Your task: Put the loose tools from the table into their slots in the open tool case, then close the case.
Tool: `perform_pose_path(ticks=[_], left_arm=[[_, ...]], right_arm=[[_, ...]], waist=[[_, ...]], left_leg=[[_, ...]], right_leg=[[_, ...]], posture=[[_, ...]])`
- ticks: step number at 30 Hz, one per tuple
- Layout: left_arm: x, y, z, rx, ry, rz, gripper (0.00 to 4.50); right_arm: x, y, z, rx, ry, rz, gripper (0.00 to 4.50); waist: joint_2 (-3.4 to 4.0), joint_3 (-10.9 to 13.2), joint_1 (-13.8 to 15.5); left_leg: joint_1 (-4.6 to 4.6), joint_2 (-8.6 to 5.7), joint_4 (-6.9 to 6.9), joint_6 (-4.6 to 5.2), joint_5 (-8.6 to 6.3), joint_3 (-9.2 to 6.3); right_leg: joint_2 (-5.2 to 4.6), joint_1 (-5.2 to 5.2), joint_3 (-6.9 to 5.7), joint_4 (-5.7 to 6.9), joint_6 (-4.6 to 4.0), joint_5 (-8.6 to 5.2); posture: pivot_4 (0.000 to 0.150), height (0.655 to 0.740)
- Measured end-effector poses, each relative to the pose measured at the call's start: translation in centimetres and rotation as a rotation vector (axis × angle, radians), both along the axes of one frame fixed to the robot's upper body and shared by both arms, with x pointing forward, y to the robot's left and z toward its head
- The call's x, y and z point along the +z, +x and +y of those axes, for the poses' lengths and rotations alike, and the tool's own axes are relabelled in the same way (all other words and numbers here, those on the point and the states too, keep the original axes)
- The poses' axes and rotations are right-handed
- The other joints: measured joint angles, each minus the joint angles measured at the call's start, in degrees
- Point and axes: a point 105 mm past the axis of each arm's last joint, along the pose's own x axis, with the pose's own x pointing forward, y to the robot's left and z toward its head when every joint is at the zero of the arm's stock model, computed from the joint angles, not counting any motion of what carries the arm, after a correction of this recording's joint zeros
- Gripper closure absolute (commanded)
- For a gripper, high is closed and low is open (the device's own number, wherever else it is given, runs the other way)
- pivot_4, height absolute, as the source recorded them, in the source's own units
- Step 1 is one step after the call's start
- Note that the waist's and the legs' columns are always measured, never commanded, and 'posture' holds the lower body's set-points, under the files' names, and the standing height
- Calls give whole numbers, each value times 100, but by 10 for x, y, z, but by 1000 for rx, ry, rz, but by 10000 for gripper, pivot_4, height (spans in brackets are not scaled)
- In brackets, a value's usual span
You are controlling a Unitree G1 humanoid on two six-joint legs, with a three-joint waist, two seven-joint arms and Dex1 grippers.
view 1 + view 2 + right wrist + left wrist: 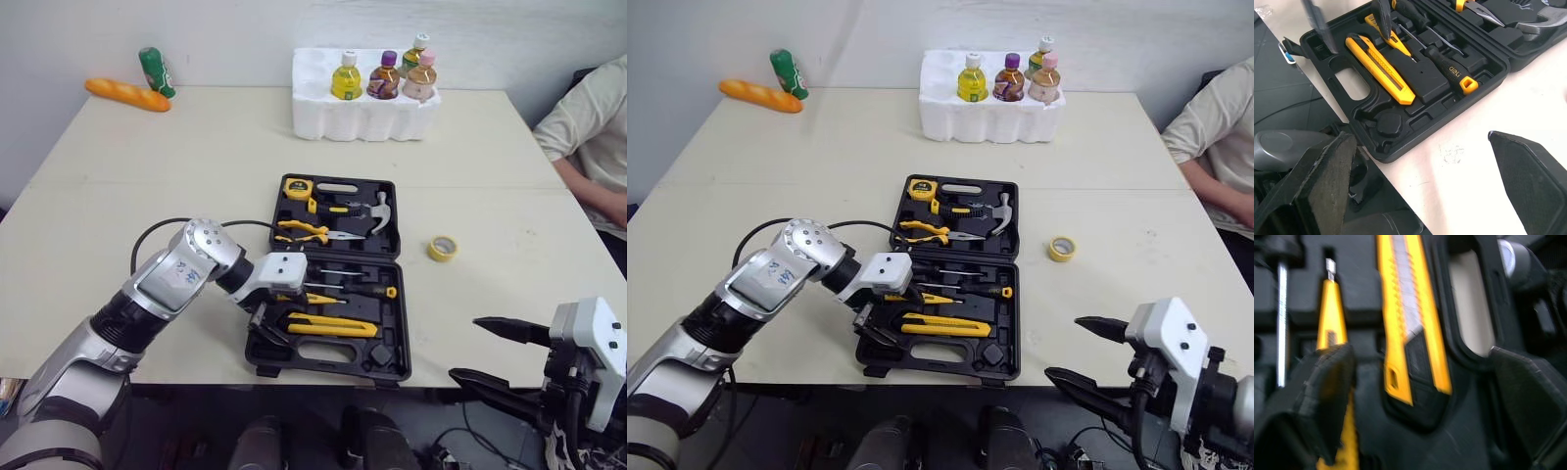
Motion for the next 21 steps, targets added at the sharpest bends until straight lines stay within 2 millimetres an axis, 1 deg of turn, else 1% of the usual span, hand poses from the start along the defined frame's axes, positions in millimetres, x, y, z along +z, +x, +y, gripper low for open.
perform_pose_path(ticks=[2,5,6,7,8,10,12,14,15,19,21], left_arm=[[8,1,-1,-31,-42,-24,272],[22,-1,-17,-111,-188,-66,272],[23,-3,-24,-135,-246,-59,5687],[24,-3,-29,-140,-314,-36,8591],[22,-2,-32,-131,-363,-8,13040],[9,2,-29,-81,-421,62,21908],[-6,5,-23,-23,-426,115,31862],[-15,10,-18,23,-421,126,41717],[-18,12,-17,38,-415,121,44604],[-19,12,-17,40,-415,118,44604],[-23,10,-16,34,-392,125,44604]], right_arm=[[-2,2,-1,-2,2,5,0],[-2,5,1,11,-1,2,0],[-2,6,1,14,-3,-3,0],[-1,7,2,19,-4,-9,0],[-1,8,3,25,-2,-10,0],[-1,10,4,30,4,-12,0],[-2,12,3,25,10,-6,0],[-3,14,4,26,10,-8,0],[-4,14,5,28,11,-6,0],[-3,15,5,26,10,-12,0],[-4,15,4,21,4,-12,0]], waist=[[0,0,6],[0,0,17],[0,0,16],[0,0,13],[0,0,9],[0,0,-13],[0,0,-25],[0,0,-10],[0,0,-5],[-1,0,18],[-1,0,9]], left_leg=[[-1,-1,0,1,-1,-1],[-6,-4,3,4,-1,-3],[-8,-5,6,4,0,-3],[-6,-6,8,6,1,-2],[-7,-6,10,7,2,-1],[-2,-5,10,5,4,2],[-1,0,10,0,7,2],[1,-1,10,0,7,0],[0,-1,10,0,7,-1],[-5,-8,10,6,3,-3],[-5,-8,10,7,3,-1]], right_leg=[[-2,-1,0,1,0,0],[-6,0,-3,-3,1,1],[-7,0,-3,-3,3,2],[-6,2,-3,-2,5,3],[-6,2,-4,-1,6,3],[-3,2,-5,3,6,4],[3,1,-5,6,6,3],[1,1,-5,9,5,3],[1,1,-5,9,5,3],[-9,2,-6,3,7,4],[-10,2,-6,1,8,5]], posture=[[1500,7367],[1500,7367],[1500,7367],[1500,7367],[1500,7367],[1500,7367],[1500,7367],[1500,7367],[1500,7367],[1500,7367],[1500,7367]])
